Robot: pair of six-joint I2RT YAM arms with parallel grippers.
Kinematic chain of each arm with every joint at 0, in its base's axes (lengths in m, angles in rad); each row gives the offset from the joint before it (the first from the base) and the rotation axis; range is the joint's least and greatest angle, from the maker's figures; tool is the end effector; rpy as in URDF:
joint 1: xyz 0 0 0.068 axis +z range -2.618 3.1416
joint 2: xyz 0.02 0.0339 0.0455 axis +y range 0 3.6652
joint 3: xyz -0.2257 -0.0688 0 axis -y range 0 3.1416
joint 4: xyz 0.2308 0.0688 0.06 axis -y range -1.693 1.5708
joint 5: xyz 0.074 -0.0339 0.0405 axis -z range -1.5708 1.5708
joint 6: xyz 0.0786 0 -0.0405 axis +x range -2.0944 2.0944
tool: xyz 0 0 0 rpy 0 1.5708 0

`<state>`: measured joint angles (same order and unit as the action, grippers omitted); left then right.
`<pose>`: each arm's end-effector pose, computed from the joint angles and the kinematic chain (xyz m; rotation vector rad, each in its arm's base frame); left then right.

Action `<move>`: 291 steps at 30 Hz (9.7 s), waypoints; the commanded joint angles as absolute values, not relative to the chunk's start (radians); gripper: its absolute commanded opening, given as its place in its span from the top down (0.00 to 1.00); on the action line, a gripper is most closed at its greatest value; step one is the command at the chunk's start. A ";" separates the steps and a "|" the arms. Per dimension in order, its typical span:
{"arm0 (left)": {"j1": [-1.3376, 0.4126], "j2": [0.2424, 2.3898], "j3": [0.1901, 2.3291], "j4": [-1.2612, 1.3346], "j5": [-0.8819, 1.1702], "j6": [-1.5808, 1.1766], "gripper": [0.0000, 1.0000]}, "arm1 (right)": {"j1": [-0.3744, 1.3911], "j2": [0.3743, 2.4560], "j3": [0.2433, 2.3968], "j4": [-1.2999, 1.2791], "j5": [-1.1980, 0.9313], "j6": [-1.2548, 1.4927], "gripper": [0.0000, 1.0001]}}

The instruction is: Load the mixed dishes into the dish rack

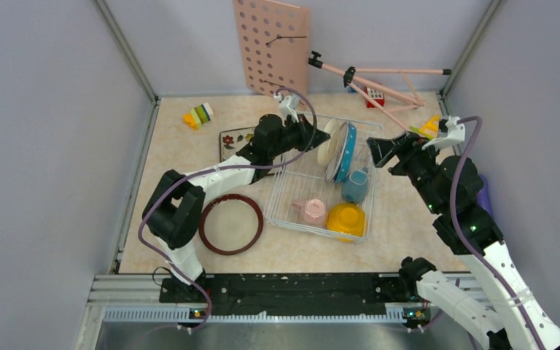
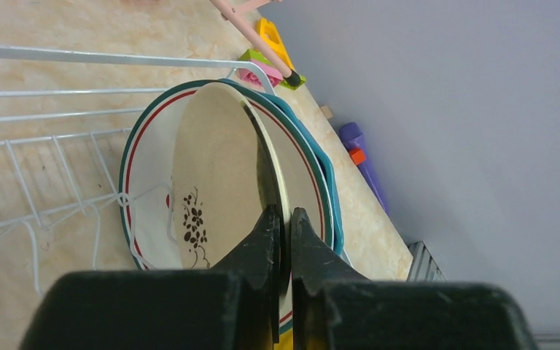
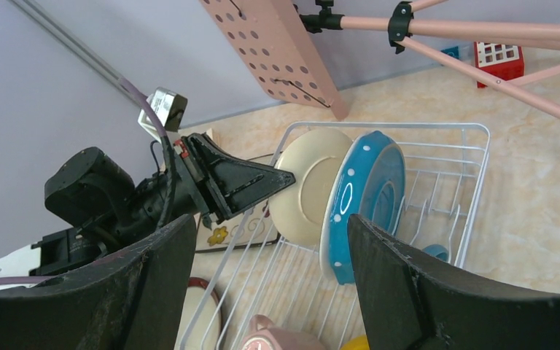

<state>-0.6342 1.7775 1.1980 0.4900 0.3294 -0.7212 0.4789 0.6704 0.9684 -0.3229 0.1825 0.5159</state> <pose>0.3394 -0.2812 0.2450 0.1957 1.8163 -1.2692 0.1818 0.0783 0.3751 0.1750 1.6216 0.6254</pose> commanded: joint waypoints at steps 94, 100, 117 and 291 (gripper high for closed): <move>0.029 1.813 0.864 0.133 0.469 -0.699 0.67 | 0.474 0.838 1.053 -0.397 -0.173 0.475 0.25; 0.030 1.707 0.840 0.115 0.420 -0.695 1.00 | 0.474 0.843 1.047 -0.390 -0.183 0.495 0.25; 0.084 1.291 0.722 0.071 0.287 -0.850 1.00 | 0.475 0.945 1.038 -0.302 -0.311 0.596 0.29; 0.374 1.161 0.583 0.104 0.602 -1.102 1.00 | 0.860 2.166 1.890 -0.499 -0.140 1.381 0.01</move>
